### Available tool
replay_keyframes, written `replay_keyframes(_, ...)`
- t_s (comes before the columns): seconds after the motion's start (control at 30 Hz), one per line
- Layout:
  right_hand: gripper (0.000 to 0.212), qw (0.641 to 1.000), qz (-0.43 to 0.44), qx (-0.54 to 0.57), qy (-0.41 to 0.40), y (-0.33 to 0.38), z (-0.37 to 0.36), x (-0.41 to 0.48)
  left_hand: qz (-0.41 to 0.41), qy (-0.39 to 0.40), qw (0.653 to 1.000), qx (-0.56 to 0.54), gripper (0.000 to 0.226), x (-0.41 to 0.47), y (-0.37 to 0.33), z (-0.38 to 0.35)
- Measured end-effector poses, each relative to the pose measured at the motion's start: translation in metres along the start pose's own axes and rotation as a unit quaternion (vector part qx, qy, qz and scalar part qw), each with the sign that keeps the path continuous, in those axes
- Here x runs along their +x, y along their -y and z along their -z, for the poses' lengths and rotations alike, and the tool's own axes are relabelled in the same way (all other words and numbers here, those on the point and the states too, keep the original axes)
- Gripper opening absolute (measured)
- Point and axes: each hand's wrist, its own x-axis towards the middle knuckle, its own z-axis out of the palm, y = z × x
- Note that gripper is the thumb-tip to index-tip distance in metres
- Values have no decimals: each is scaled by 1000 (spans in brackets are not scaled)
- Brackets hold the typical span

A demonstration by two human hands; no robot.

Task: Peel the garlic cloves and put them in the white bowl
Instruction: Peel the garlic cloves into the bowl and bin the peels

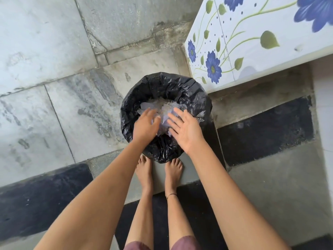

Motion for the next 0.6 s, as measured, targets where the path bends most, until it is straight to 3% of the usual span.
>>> replay_keyframes(0.1, 38, 986, 48, -152, -54, -13, 11, -7, -3, -61, 998, -35, 46, -16, -1, 14)
replay_keyframes(0.3, 44, 926, 156, -325, -115, -4, -7, -79, -57, -105, 993, 21, 45, -92, -37, 68)
replay_keyframes(0.47, 51, 786, 295, -522, -152, 26, -26, -198, -124, -114, 985, 46, 53, -180, -104, 128)
replay_keyframes(0.6, 50, 700, 407, -568, -151, 44, -37, -315, -193, -128, 971, 51, 62, -267, -157, 178)
